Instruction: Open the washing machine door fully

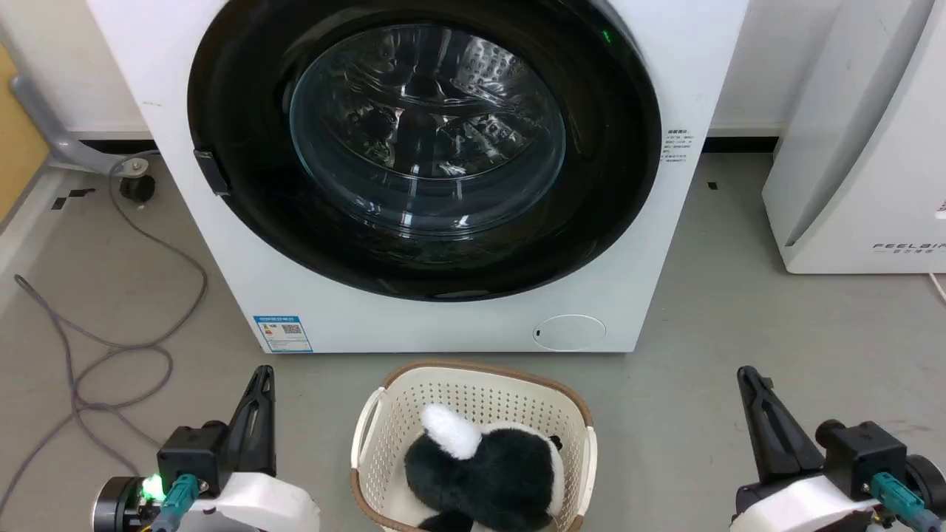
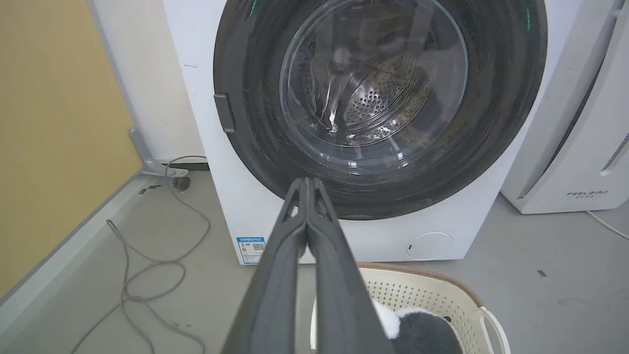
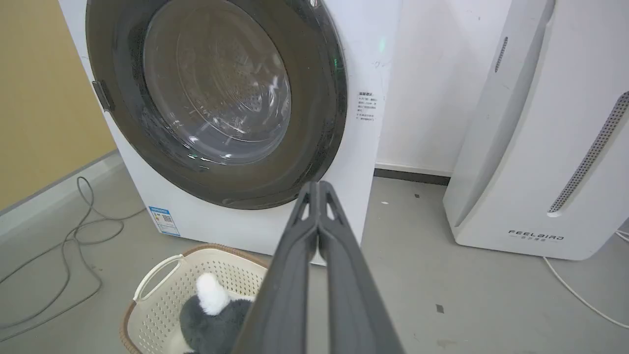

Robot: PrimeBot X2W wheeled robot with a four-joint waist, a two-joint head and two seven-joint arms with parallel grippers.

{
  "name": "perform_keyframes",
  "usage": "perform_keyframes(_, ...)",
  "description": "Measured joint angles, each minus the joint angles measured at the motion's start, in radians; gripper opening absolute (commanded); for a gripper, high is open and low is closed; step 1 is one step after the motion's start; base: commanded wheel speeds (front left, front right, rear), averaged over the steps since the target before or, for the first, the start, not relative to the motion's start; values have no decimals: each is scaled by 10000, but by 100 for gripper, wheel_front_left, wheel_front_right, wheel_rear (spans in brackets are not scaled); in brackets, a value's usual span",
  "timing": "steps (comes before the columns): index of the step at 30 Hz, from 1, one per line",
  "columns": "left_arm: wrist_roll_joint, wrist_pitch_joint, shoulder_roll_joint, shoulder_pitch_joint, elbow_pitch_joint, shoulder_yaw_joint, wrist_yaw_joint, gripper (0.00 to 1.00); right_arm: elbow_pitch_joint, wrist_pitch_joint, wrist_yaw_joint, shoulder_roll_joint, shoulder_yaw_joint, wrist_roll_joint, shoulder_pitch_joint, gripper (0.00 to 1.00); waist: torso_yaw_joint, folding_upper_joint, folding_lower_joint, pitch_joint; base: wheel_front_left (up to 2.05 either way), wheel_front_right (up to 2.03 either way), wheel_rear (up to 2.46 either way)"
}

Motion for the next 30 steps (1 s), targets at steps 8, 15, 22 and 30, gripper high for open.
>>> perform_keyframes(8,71,178,-52,-5,0,-98,44,0,61,203,0,0,13,-33,-139,0,-9,0,0,-13,0,0,0)
perform_keyframes(15,134,336,-81,-26,0,-157,127,0,102,336,0,0,27,-105,-153,0,-17,0,0,-25,0,0,0)
perform_keyframes(22,222,449,-109,-48,-2,-209,182,0,140,445,0,0,33,-144,-210,0,-25,0,0,-37,0,0,0)
perform_keyframes(30,328,614,-125,-54,-2,-267,268,0,176,621,0,0,46,-213,-318,0,-34,0,0,-50,0,0,0)
